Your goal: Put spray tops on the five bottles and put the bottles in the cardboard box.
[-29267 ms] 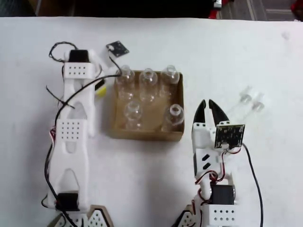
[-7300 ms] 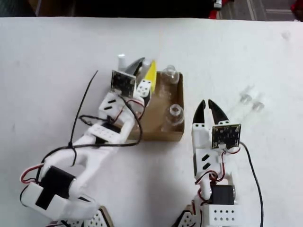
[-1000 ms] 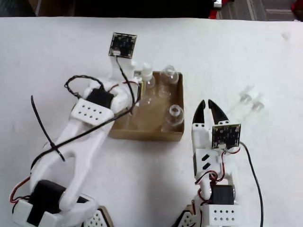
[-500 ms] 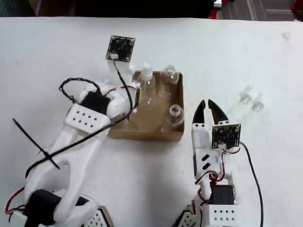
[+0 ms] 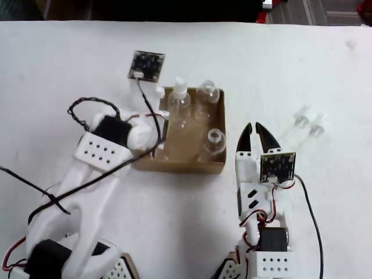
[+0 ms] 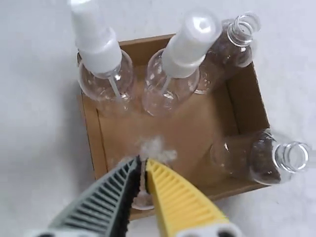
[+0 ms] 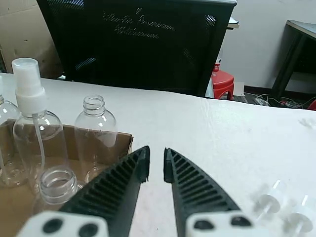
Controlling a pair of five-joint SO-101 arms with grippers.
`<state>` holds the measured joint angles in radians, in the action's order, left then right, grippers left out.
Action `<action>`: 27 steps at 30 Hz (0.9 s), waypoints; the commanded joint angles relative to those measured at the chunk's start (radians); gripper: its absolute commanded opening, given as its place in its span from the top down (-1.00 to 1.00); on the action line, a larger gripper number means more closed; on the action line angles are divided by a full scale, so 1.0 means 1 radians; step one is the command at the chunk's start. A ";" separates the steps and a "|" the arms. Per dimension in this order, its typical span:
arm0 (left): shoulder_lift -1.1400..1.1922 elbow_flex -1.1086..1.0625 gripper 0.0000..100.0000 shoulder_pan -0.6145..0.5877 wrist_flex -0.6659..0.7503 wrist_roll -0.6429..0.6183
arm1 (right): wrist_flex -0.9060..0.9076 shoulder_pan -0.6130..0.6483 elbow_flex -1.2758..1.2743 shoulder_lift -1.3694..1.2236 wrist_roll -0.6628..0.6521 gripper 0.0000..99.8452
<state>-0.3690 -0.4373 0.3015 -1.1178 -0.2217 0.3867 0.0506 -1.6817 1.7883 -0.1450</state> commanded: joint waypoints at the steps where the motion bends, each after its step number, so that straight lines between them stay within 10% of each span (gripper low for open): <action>1: -0.010 0.012 0.96 0.059 -0.044 -0.002 | 0.001 0.007 -0.008 0.008 -0.017 0.91; 22: -0.010 0.117 0.95 0.058 -0.097 -0.002 | -0.001 0.005 -0.008 0.008 -0.017 0.91; 27: -0.010 0.158 0.66 0.054 -0.163 -0.002 | -0.001 0.005 -0.008 0.008 -0.017 0.91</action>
<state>-0.3659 -0.3468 0.3506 -1.2313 -0.2217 0.3867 0.0506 -1.6817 1.7883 -0.1450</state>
